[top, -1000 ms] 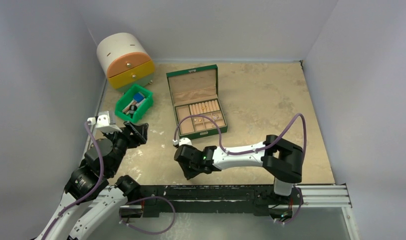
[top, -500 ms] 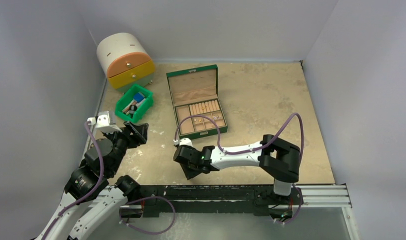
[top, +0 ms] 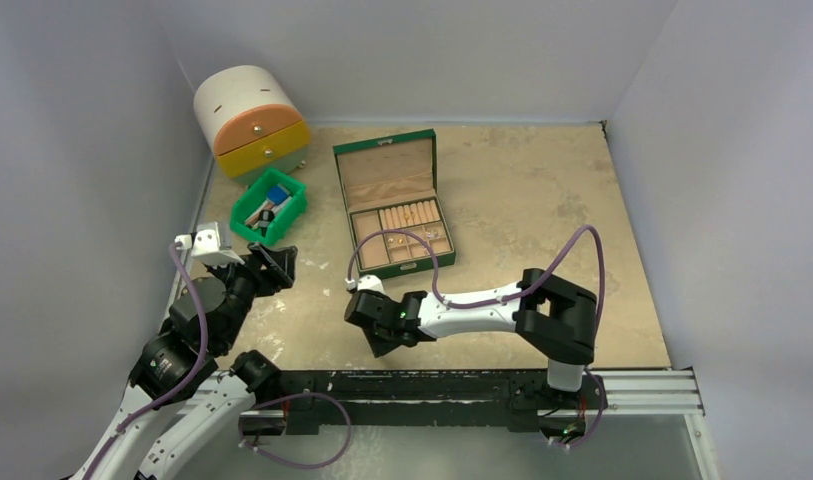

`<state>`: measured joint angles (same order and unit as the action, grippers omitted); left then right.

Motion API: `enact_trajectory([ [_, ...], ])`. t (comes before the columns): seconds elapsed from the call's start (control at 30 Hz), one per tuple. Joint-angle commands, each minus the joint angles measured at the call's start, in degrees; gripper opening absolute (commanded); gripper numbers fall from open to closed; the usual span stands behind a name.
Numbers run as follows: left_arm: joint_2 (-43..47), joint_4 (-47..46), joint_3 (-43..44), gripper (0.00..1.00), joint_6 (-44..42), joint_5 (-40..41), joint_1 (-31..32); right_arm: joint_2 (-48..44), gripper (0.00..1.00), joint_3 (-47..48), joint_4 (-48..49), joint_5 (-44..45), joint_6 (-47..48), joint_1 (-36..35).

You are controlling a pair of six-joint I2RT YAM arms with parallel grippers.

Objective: Organize the mixed jewelry

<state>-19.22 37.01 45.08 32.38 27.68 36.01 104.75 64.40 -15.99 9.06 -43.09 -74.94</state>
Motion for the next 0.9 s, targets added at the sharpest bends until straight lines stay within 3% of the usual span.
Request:
enact_trajectory([
  [0.0,0.41,-2.39,-0.31,0.68,0.44,-0.03,-0.34,1.48,0.21,1.69,-1.19,2.38,-0.80,-0.21],
  [0.33,0.24,-2.39,-0.33,0.68,0.48,0.00,-0.33,0.28,0.00,0.95,-1.45,2.95,-1.24,-0.17],
  [0.87,-0.11,-2.47,-0.27,0.68,0.49,-0.18,-0.36,-8.38,0.00,-1.12,-4.28,9.53,-2.21,0.81],
])
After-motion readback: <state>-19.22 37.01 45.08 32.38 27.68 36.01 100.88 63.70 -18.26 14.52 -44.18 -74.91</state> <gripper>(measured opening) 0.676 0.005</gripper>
